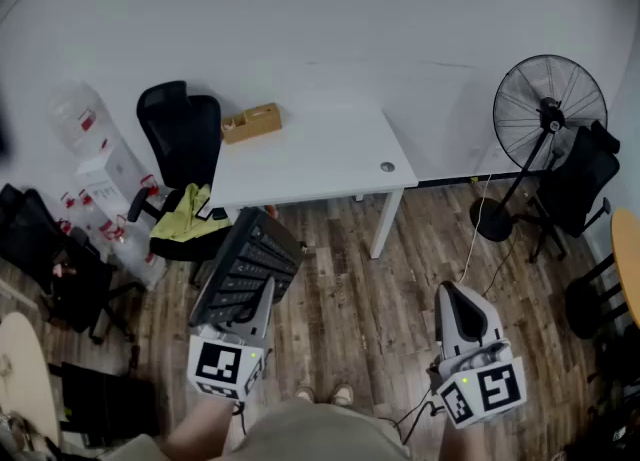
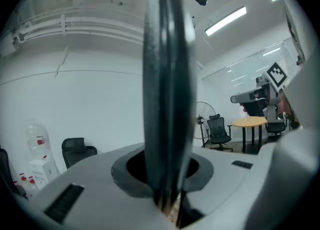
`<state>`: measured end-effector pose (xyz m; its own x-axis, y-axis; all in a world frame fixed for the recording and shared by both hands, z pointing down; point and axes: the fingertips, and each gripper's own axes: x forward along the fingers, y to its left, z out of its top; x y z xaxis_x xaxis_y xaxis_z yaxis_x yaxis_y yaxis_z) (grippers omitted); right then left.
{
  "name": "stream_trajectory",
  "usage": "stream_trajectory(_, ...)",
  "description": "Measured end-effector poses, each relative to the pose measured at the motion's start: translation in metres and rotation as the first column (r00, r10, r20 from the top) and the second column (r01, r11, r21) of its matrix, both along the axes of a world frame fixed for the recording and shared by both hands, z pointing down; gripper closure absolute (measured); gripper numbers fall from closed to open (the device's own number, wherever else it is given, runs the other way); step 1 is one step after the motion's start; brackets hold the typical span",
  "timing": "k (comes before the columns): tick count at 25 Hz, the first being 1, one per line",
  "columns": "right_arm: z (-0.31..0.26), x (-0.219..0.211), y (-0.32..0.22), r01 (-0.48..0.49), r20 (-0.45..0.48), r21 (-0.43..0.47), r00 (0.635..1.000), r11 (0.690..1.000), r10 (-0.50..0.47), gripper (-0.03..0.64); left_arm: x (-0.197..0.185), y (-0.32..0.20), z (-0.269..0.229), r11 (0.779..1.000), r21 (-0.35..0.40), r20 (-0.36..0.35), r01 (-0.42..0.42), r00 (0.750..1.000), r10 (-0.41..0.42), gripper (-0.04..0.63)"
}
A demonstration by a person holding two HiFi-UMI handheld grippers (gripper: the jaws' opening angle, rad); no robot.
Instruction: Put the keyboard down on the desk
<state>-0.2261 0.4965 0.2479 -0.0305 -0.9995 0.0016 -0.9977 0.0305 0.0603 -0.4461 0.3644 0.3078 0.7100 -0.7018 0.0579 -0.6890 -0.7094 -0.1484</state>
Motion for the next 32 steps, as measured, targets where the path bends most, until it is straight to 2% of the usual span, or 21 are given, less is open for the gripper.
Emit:
stream_trajectory(11, 0.003, 0.037, 0.006, -0.051, 0.076, 0.017, 0.996, 0.999, 0.05, 0.592, 0.043, -0.001, 0.003, 0.998, -0.015, 0.006, -0.054, 0.999, 0.054, 0.509)
stream_trajectory(16, 0.008, 0.055, 0.006, -0.05, 0.048, 0.0, 0.998, 0.999, 0.05, 0.592, 0.069, -0.003, 0.007, 0.997, -0.031, 0.007, -0.071, 0.997, 0.071, 0.509)
stream_trajectory(21, 0.014, 0.084, 0.016, -0.095, 0.081, -0.002, 0.992, 0.995, 0.095, 0.592, 0.093, -0.003, 0.017, 0.997, -0.032, -0.001, -0.076, 0.997, 0.076, 0.509)
stream_trajectory(25, 0.011, 0.092, 0.015, -0.087, 0.068, 0.001, 0.994, 0.996, 0.086, 0.592, 0.108, 0.002, 0.017, 0.993, -0.048, 0.022, -0.104, 0.994, 0.105, 0.509)
stream_trajectory(32, 0.016, 0.109, -0.003, -0.102, 0.085, 0.012, 0.991, 0.995, 0.1, 0.592, 0.129, -0.015, 0.024, 0.99, -0.057, 0.024, -0.128, 0.991, 0.129, 0.509)
